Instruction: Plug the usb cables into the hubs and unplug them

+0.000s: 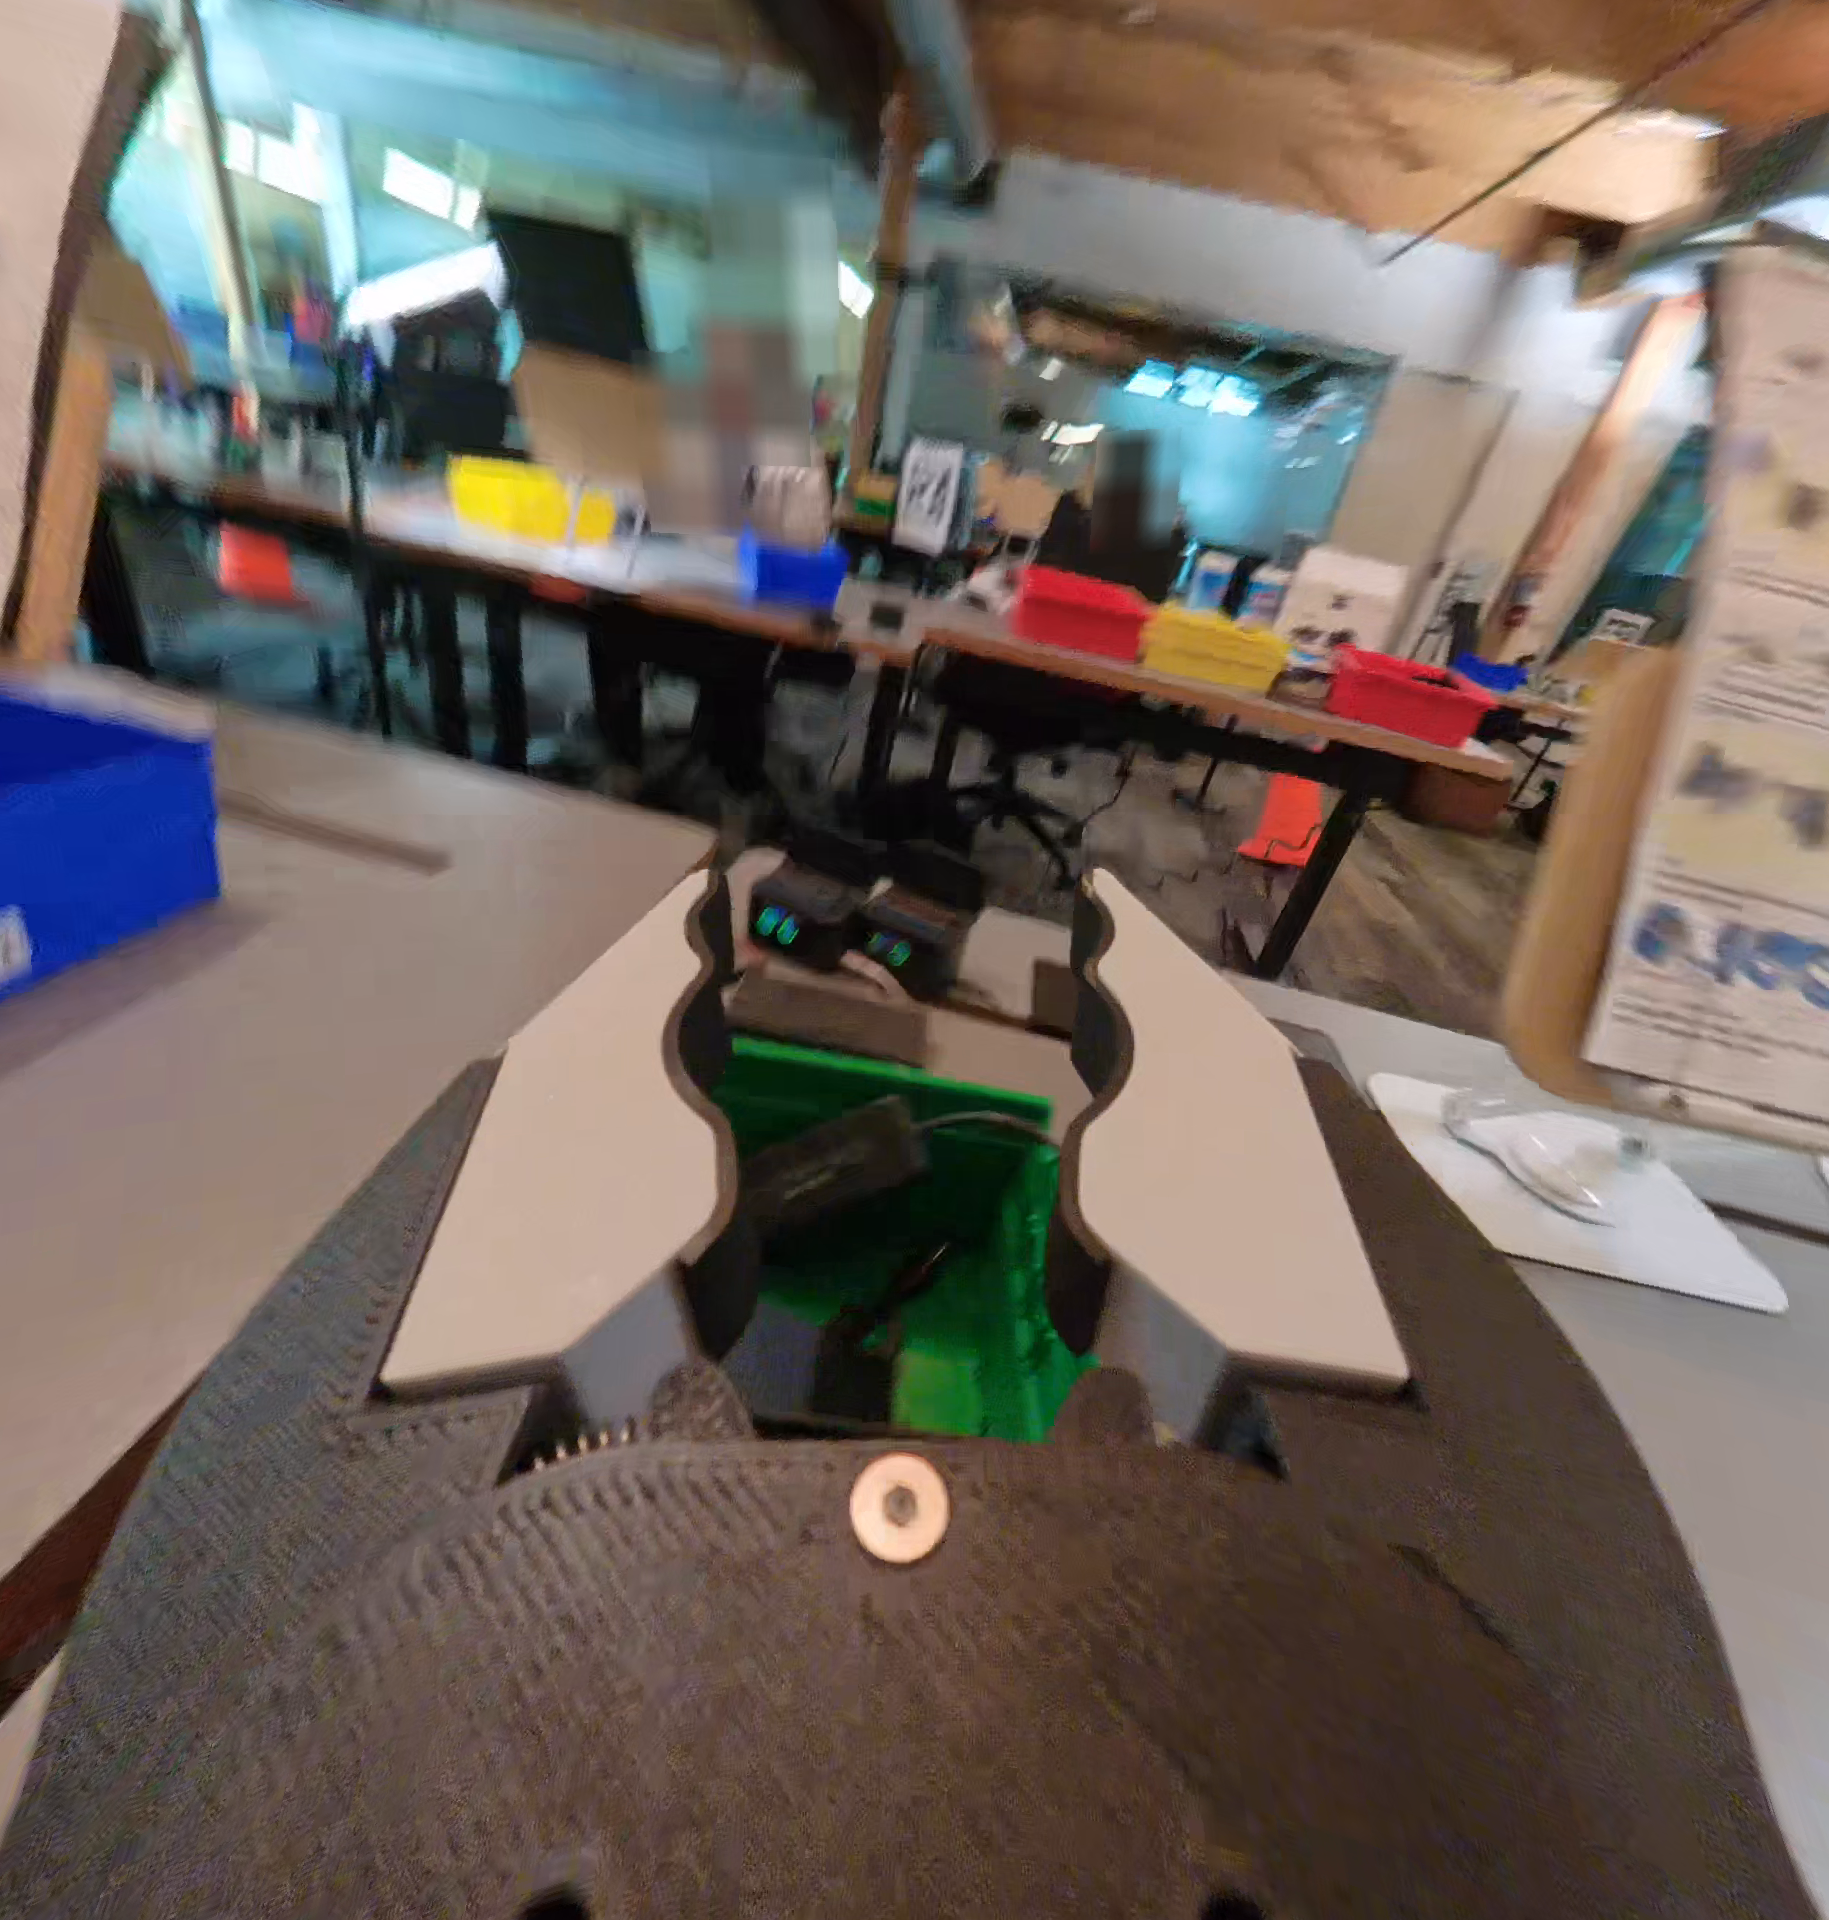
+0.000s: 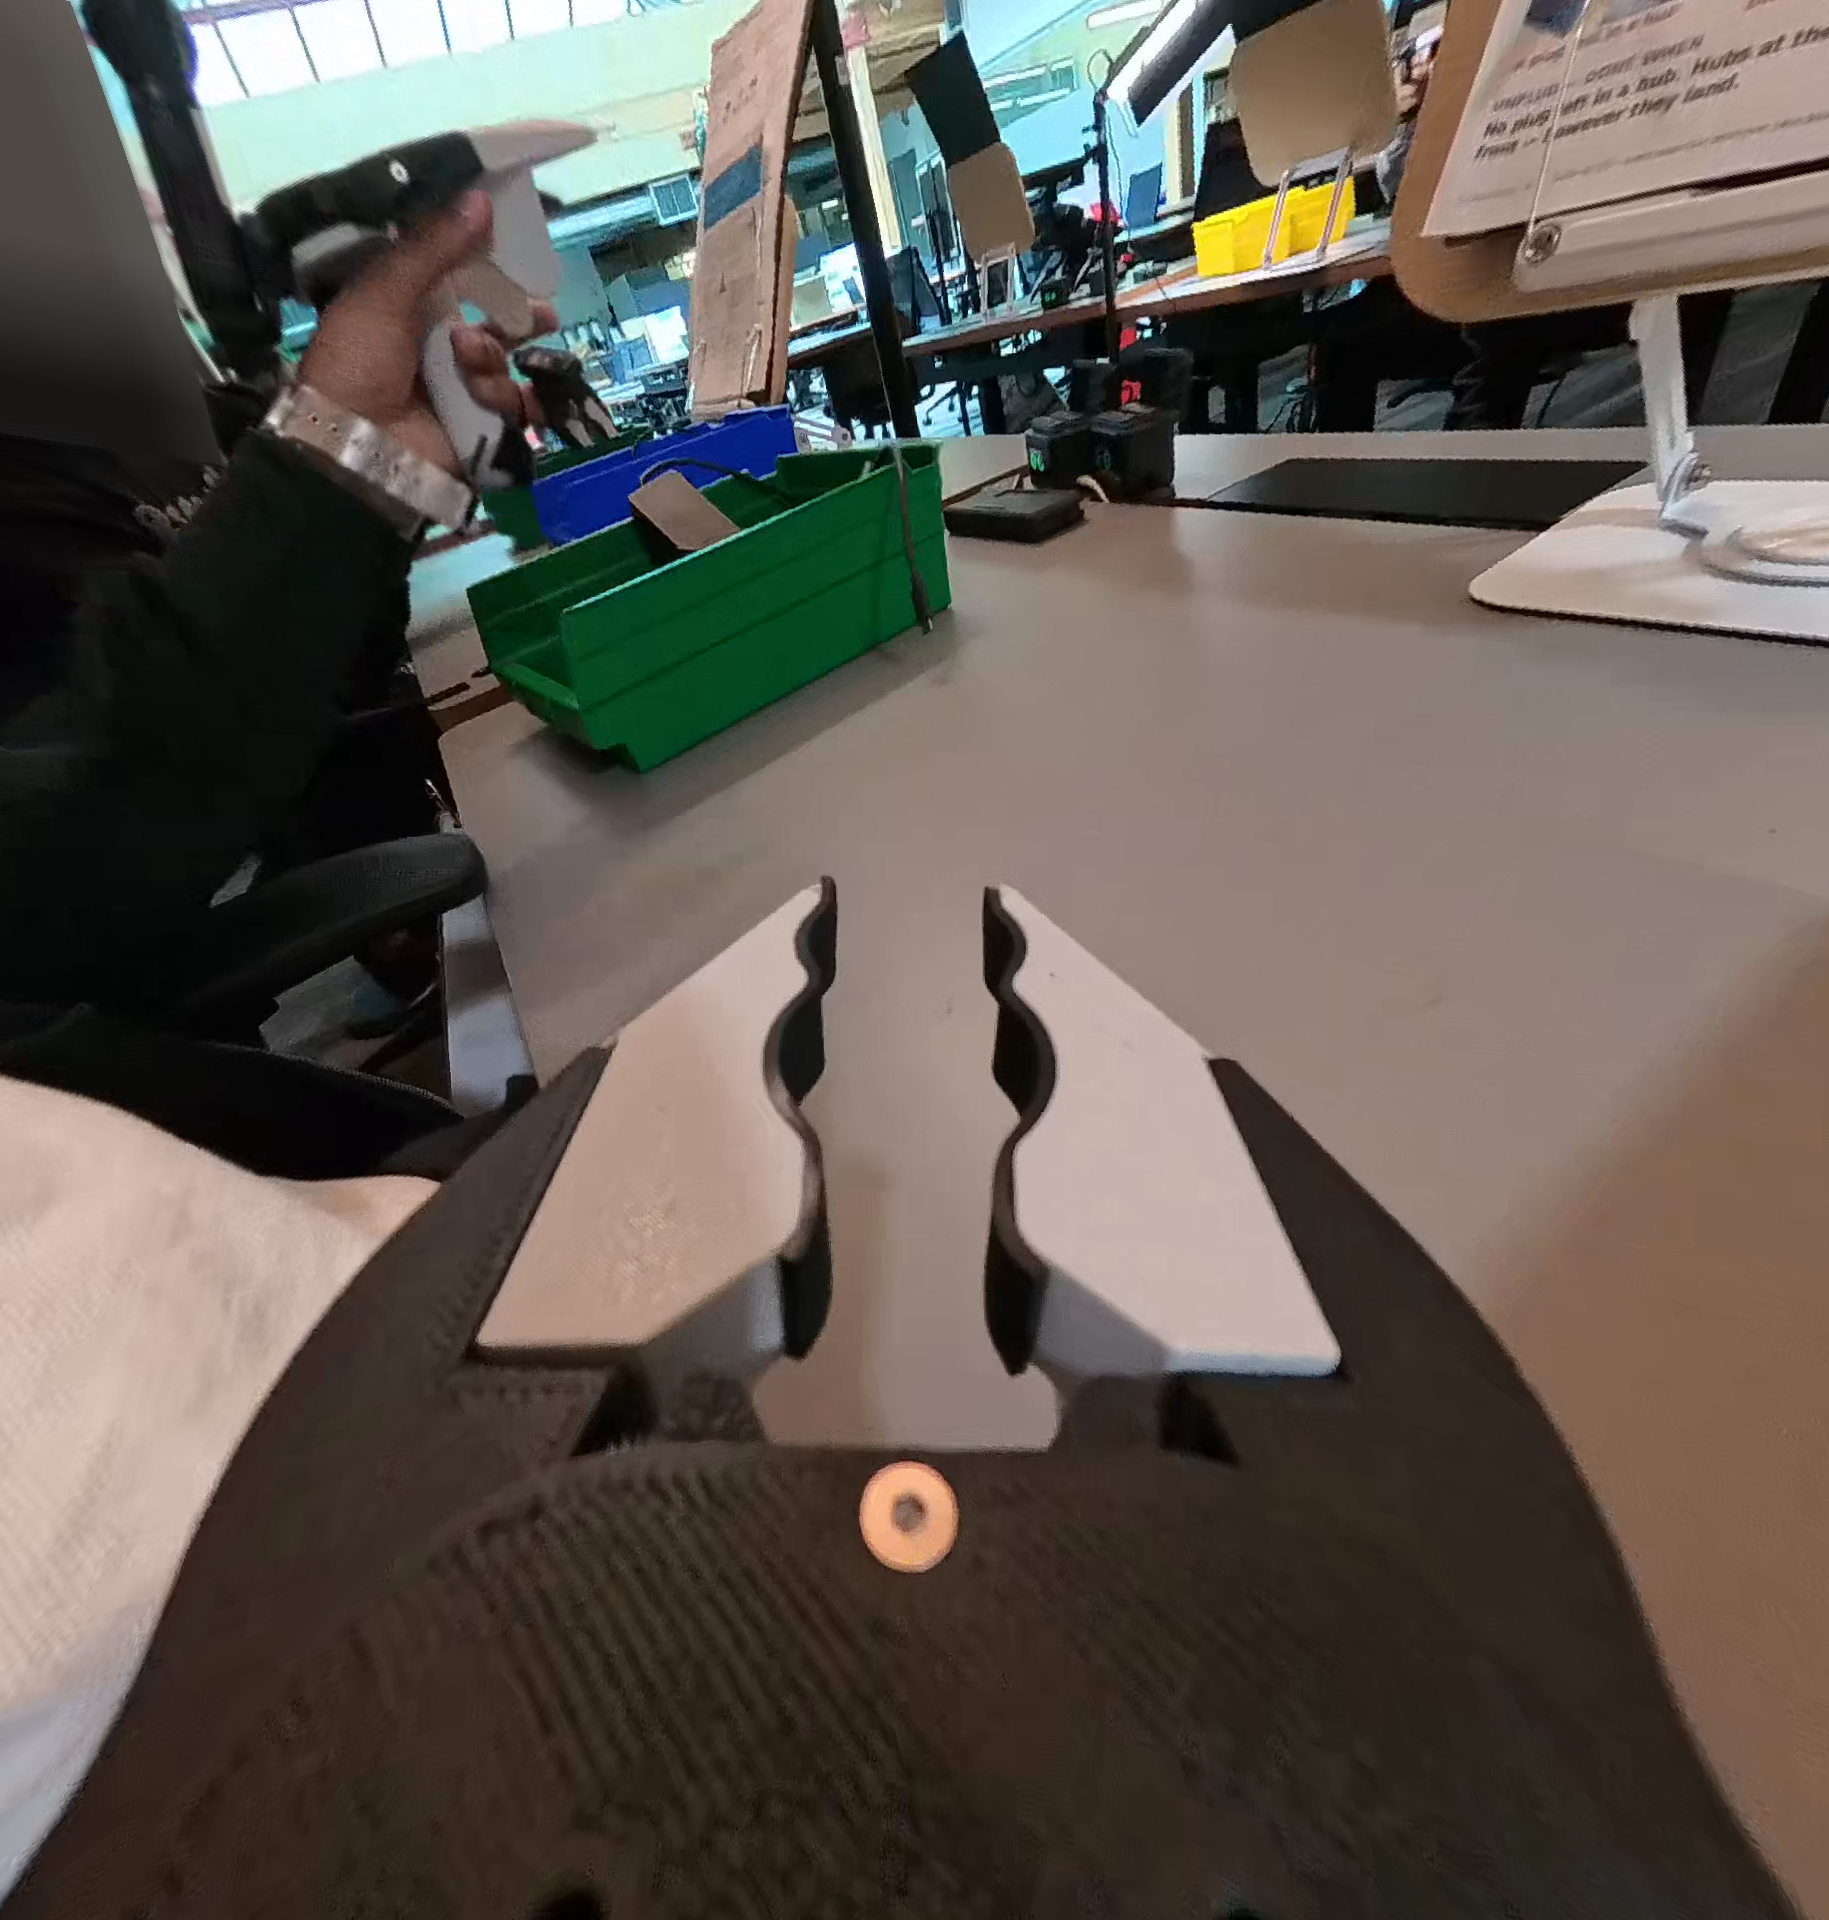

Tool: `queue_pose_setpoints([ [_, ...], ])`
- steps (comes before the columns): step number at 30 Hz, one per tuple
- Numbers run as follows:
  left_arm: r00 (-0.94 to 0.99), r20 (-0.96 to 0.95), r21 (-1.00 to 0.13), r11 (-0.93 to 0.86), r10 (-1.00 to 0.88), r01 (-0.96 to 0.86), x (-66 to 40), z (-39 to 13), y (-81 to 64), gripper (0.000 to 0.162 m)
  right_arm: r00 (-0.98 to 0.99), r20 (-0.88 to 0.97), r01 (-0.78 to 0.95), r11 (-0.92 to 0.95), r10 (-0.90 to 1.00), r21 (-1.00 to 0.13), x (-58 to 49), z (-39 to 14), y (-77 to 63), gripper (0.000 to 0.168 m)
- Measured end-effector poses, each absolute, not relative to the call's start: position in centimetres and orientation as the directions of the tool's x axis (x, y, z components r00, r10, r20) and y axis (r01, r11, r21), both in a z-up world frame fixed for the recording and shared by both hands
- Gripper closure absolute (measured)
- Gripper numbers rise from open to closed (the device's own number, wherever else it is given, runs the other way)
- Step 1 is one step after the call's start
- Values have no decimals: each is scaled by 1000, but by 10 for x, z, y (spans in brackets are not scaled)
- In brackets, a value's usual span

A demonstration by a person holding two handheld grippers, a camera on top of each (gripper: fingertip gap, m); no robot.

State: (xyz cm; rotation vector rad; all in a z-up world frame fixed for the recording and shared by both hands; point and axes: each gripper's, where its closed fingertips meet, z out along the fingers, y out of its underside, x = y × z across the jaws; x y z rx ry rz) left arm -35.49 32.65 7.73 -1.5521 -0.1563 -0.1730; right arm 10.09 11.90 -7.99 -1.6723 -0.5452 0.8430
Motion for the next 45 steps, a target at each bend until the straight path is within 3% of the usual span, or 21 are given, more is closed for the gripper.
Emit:
queue_pose_setpoints([
  [3,944,329,-923,-203,21,326,-406,19,336,118,637,-263,-89,-269,725,-959,103,-79,116,142],
  [7,929,352,-865,-337,118,371,-449,-43,333,107,639,-298,-106,-302,709,-947,103,-83,114,142],
  [12,913,376,-828,-384,159,408,-466,-61,348,110,654,-307,-94,-328,692,-940,102,-91,122,143],
  [16,944,264,-798,-505,198,329,-463,-85,354,107,660,-343,-131,-347,669,-929,110,-93,132,146],
  [18,959,208,-811,-515,191,279,-462,-87,355,109,647,-395,-181,-372,652,-910,115,-93,136,146],
  [20,972,151,-845,-487,180,221,-462,-78,355,122,620,-464,-246,-405,633,-881,119,-92,138,145],
  [22,979,153,-890,-412,136,196,-454,-55,355,161,584,-532,-316,-432,614,-845,123,-90,139,144],
  [26,929,360,-902,-286,-85,323,-406,-3,356,162,534,-606,-410,-446,590,-795,131,-82,136,143],
  [29,976,197,-946,-244,88,213,-434,1,351,159,532,-599,-412,-435,599,-801,130,-78,132,143],
  [31,963,154,-952,-228,221,204,-460,-4,346,120,533,-584,-391,-434,612,-812,126,-78,129,143],
  [32,957,186,-936,-257,222,241,-464,-13,345,114,534,-576,-378,-434,619,-818,123,-78,128,143],
  [34,938,312,-860,-375,149,345,-453,-39,349,119,538,-559,-352,-435,630,-829,118,-79,126,143],
  [36,916,382,-795,-463,121,392,-444,-61,353,134,540,-552,-334,-440,636,-834,115,-81,126,143],
  [39,926,342,-792,-483,158,375,-445,-79,361,154,532,-565,-342,-451,630,-825,115,-83,127,143],
  [45,957,269,-850,-439,111,290,-438,-59,363,162,514,-603,-384,-465,610,-797,121,-83,131,143],
])
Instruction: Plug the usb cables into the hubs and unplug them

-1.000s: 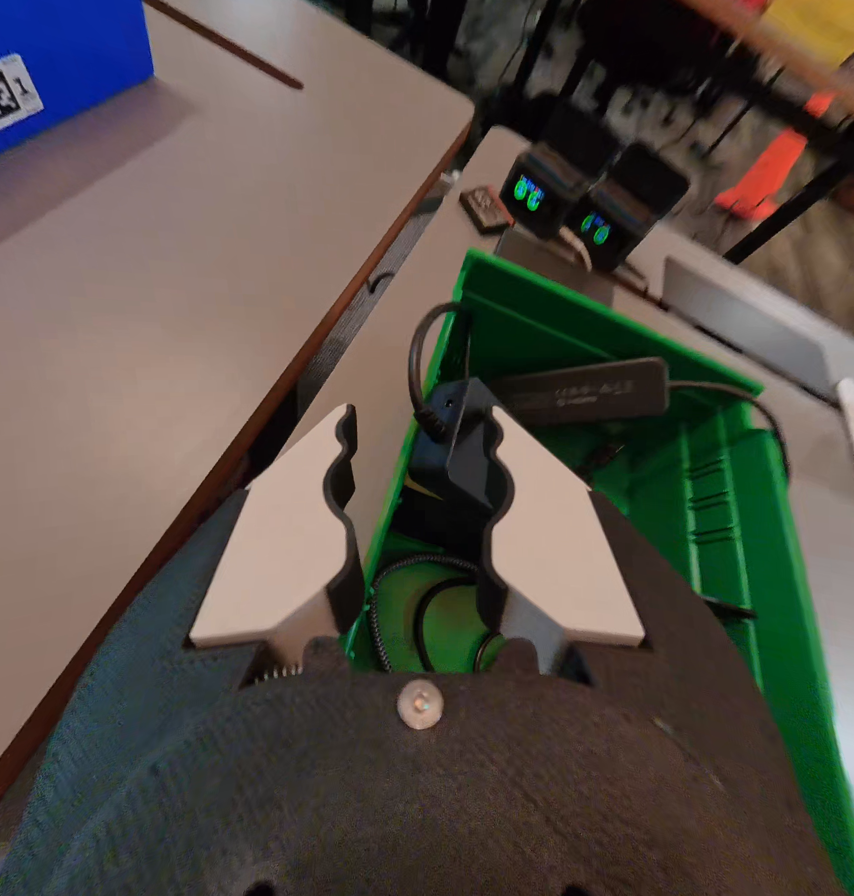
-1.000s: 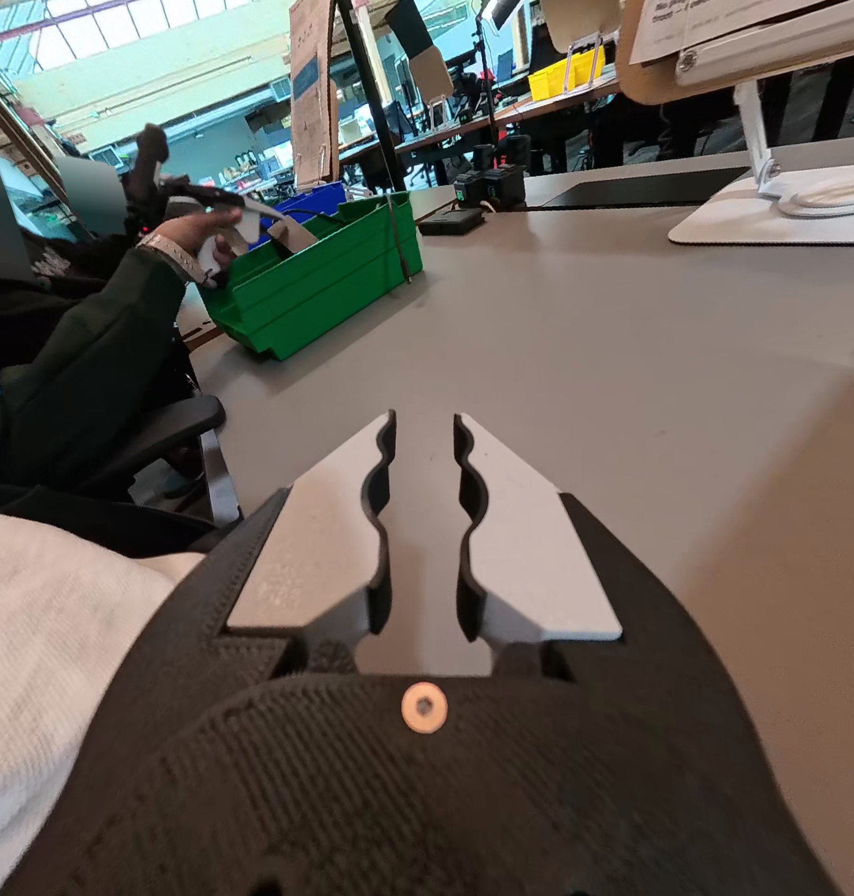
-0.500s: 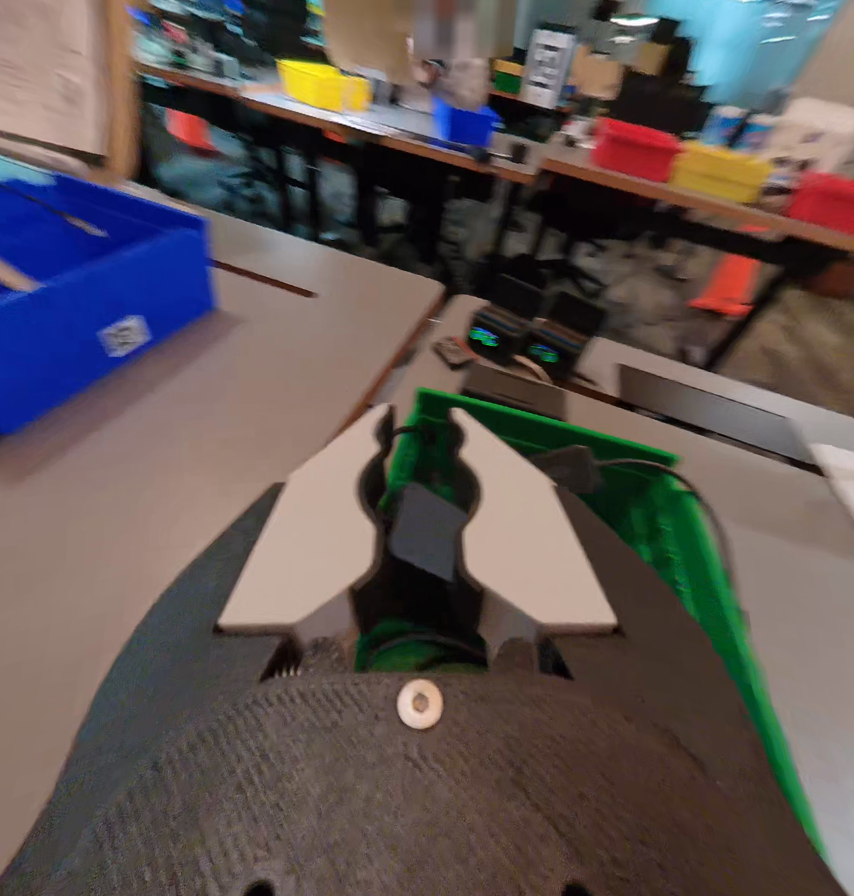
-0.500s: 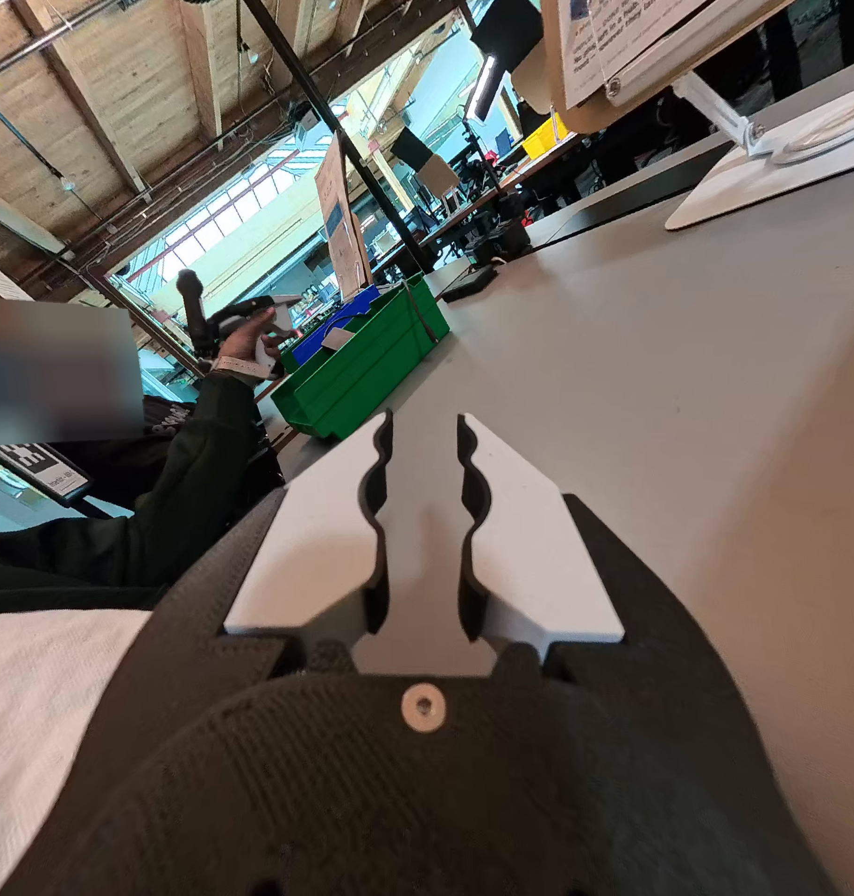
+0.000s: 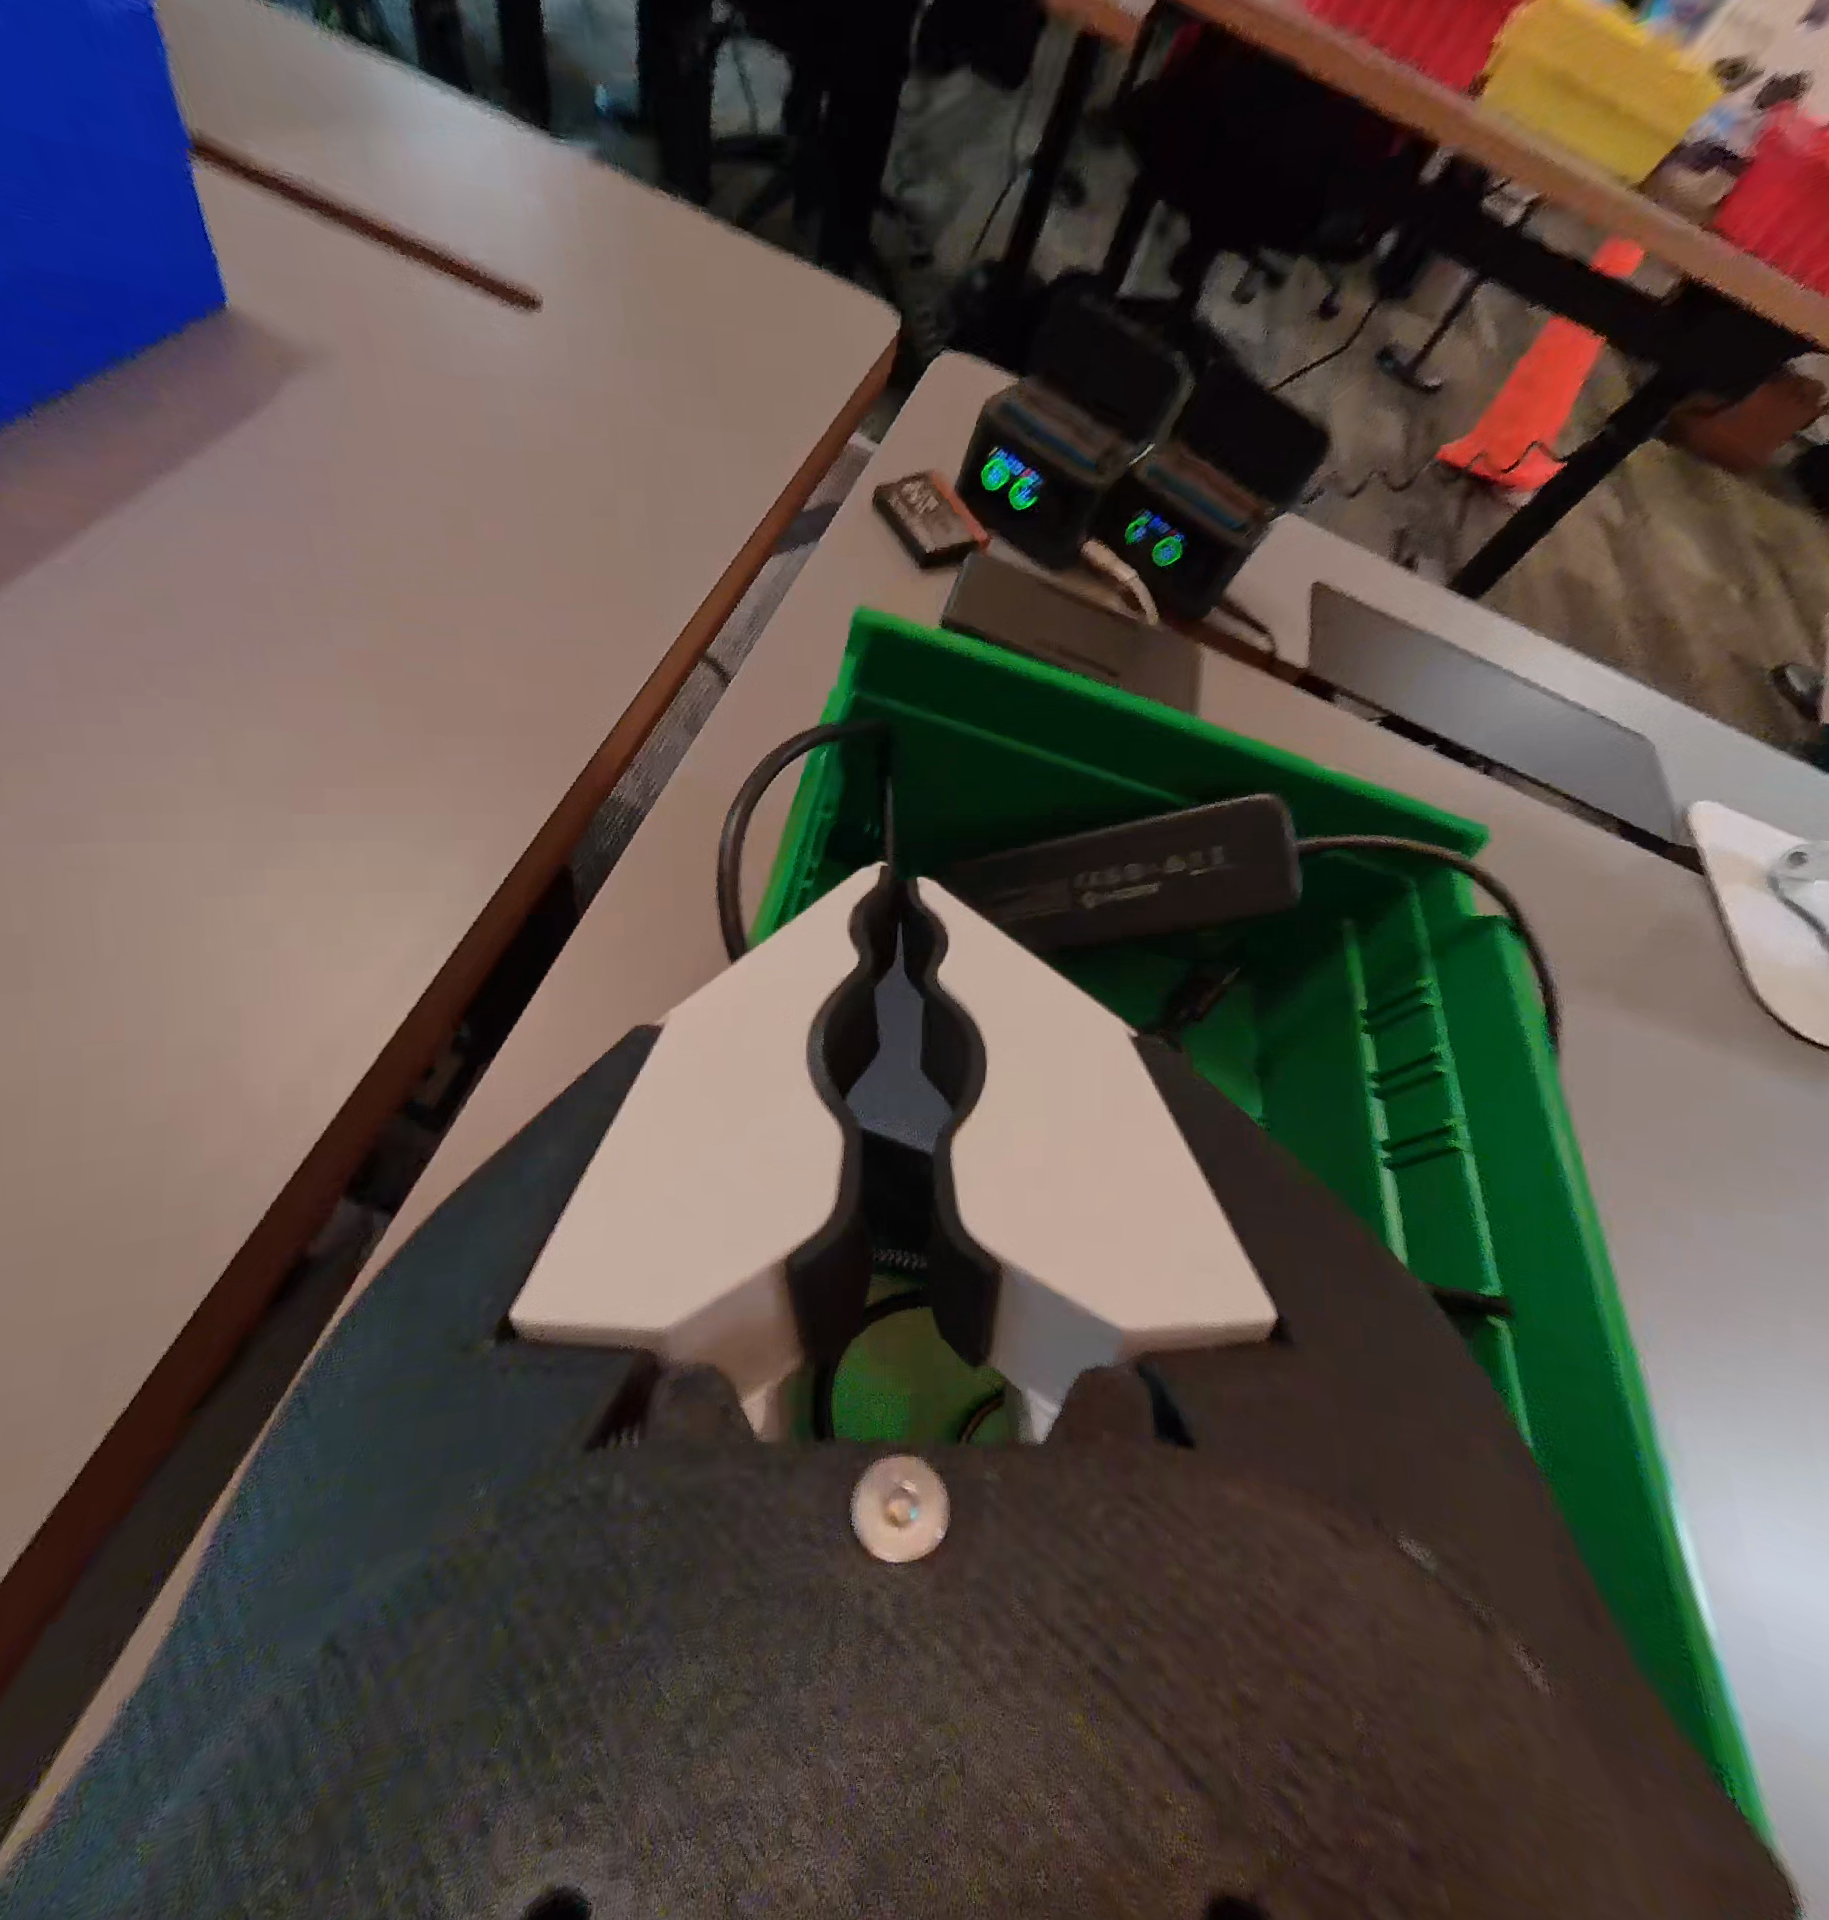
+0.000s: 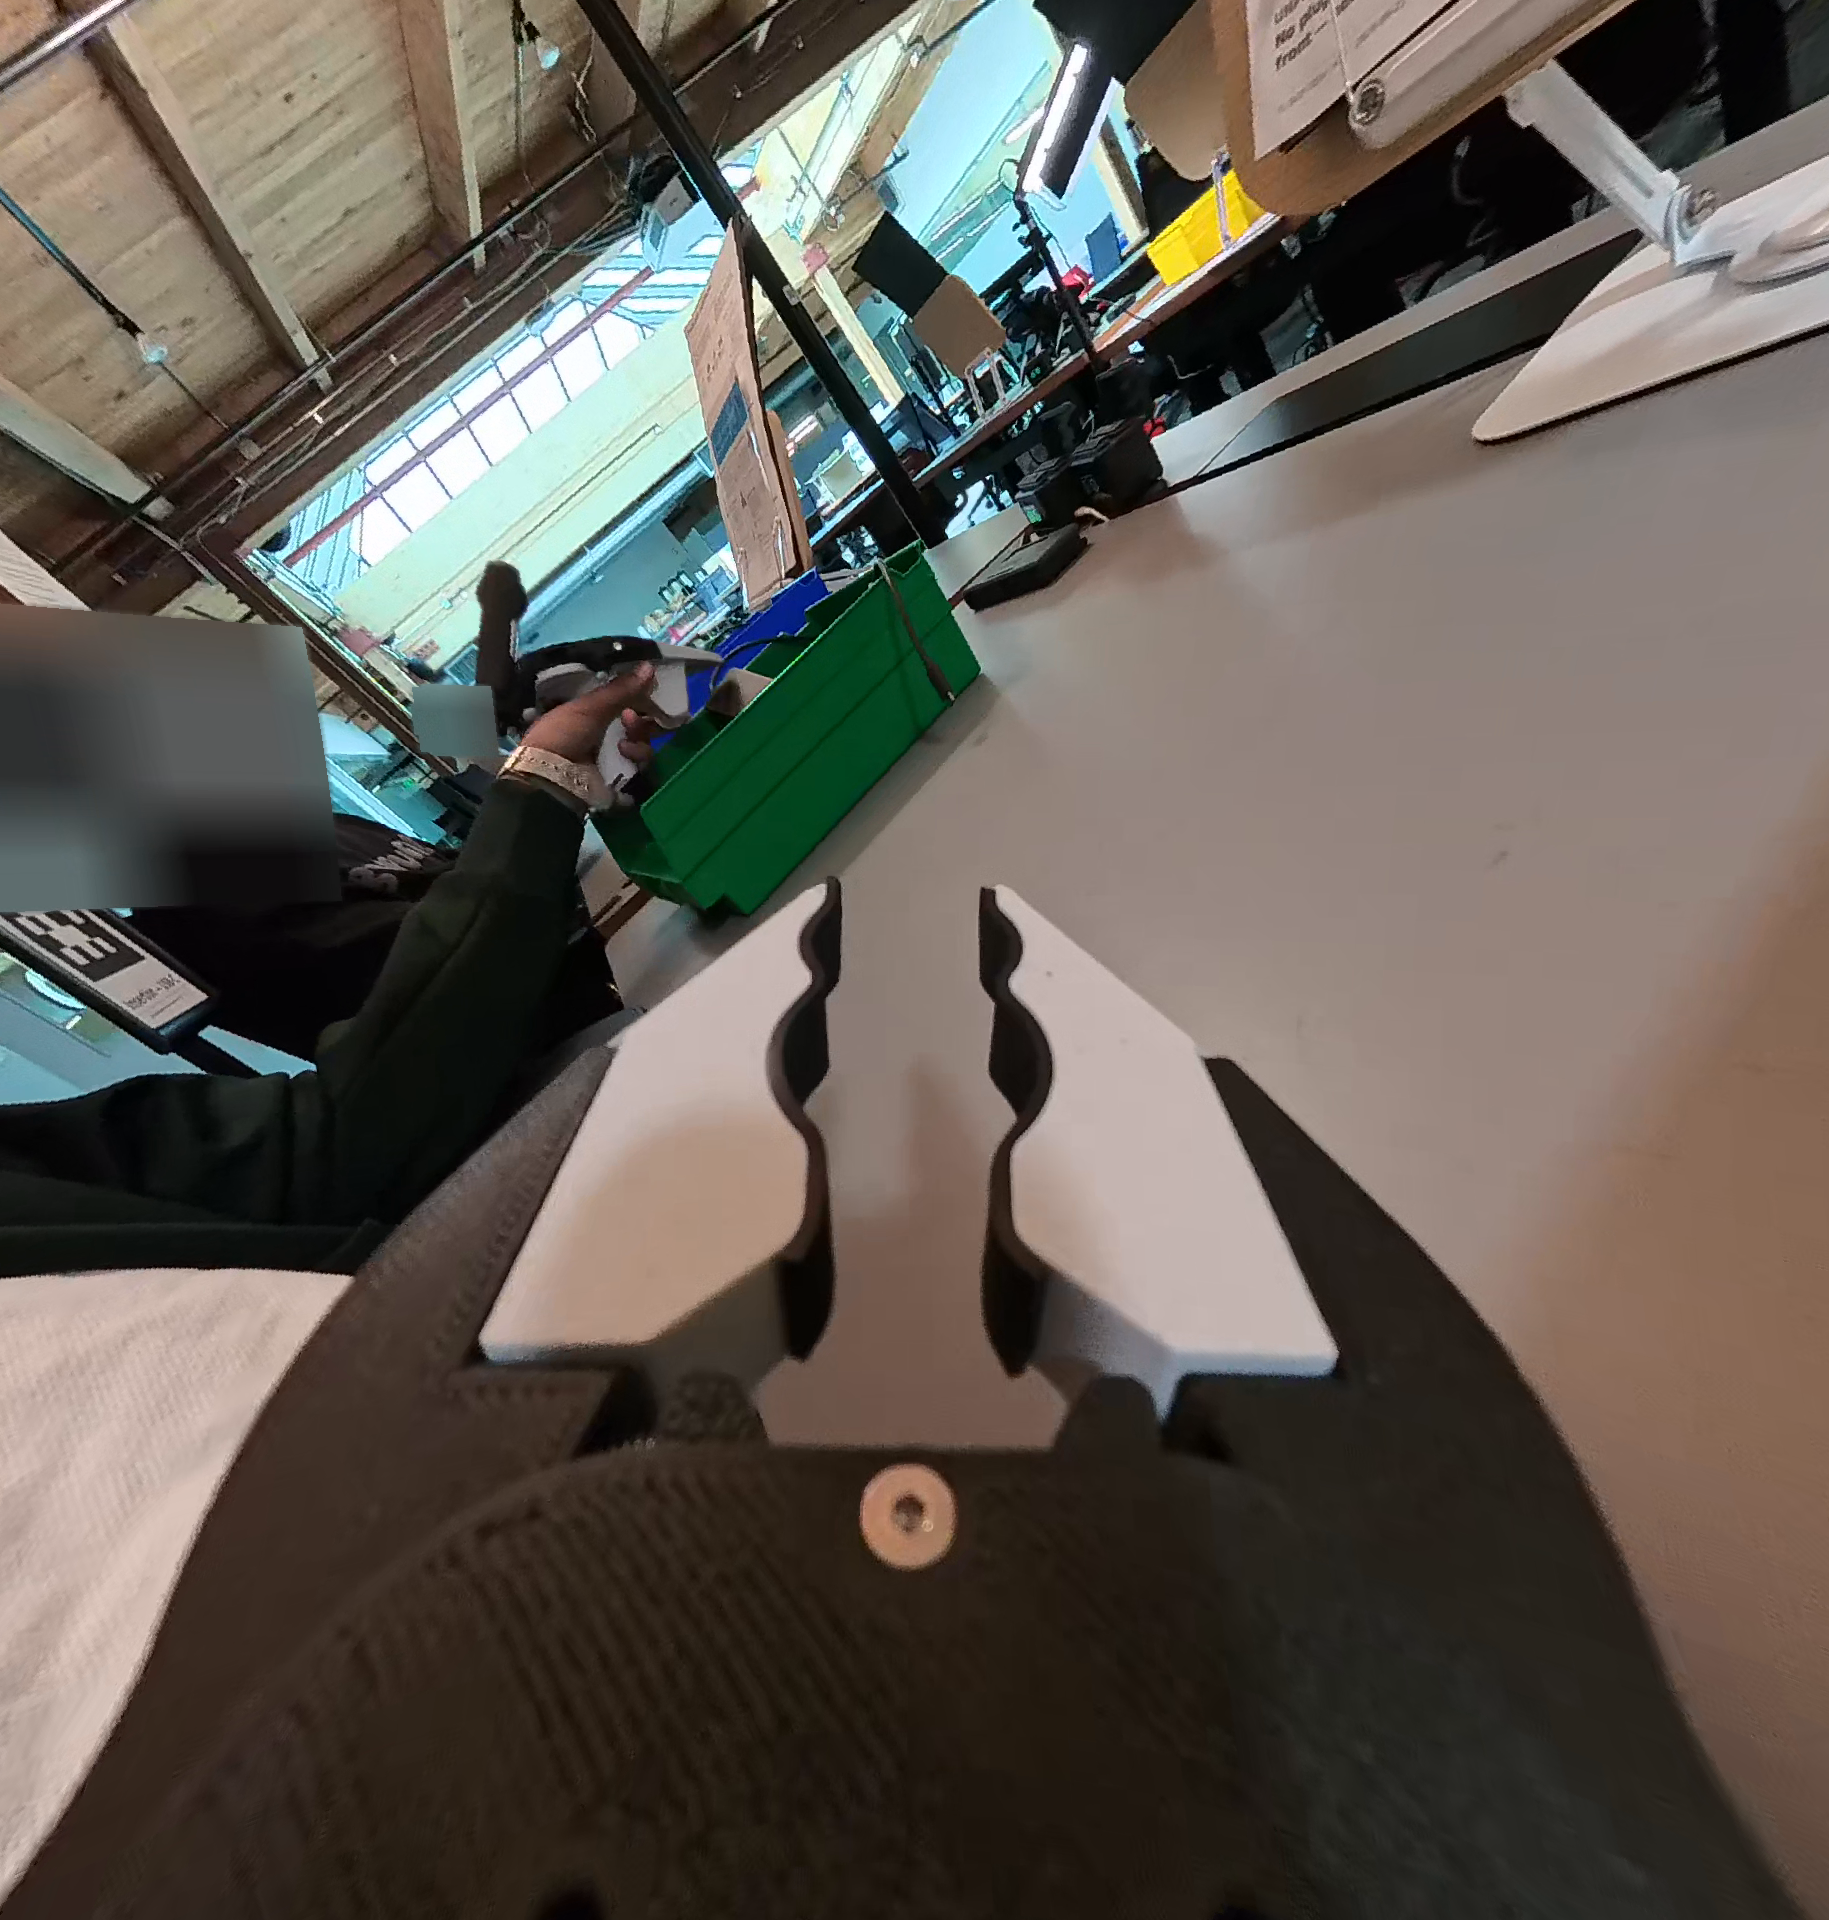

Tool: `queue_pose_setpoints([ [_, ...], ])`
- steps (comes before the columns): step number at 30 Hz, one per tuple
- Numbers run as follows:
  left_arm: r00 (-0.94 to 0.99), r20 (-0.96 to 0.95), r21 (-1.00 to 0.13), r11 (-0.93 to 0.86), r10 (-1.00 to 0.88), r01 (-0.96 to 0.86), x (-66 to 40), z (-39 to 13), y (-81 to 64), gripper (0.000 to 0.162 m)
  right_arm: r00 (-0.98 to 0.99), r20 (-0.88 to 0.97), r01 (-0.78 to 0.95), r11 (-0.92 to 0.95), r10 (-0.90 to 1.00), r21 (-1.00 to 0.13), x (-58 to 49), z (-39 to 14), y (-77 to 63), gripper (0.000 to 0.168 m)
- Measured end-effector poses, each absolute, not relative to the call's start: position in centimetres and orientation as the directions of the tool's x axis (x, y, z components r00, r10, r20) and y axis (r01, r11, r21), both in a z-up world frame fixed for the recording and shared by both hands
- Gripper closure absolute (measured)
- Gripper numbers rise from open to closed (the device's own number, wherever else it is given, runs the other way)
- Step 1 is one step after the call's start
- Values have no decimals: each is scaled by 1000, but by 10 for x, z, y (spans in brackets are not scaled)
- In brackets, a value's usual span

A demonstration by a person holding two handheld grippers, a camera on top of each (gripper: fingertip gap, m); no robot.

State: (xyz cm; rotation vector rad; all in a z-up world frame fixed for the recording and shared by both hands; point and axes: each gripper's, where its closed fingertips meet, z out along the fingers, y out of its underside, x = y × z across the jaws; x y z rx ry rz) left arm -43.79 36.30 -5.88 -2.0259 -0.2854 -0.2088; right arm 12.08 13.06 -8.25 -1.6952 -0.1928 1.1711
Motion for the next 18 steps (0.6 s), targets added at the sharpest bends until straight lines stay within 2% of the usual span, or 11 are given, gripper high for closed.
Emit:
queue_pose_setpoints([
  [5,924,364,-909,-258,-117,326,-408,8,353,162,512,-605,-387,-466,609,-796,121,-82,130,142],
  [7,952,302,-939,-186,-50,288,-421,30,345,162,513,-602,-382,-465,612,-799,120,-82,129,142],
  [10,964,222,-969,-79,147,235,-459,49,328,162,511,-599,-376,-467,617,-801,118,-82,128,142],
  [12,957,248,-962,-82,150,262,-469,40,326,162,509,-599,-374,-468,619,-801,118,-82,127,142],
  [13,952,280,-946,-134,122,295,-468,25,330,155,507,-600,-374,-469,619,-800,117,-82,127,142],
  [15,925,372,-872,-313,72,375,-460,-15,339,111,505,-602,-375,-471,619,-798,117,-82,127,142],
  [16,910,407,-828,-391,73,402,-457,-34,342,99,504,-603,-376,-472,618,-797,117,-82,127,142],
  [18,915,385,-803,-444,122,397,-459,-55,347,99,503,-606,-378,-474,616,-795,117,-82,128,142],
])
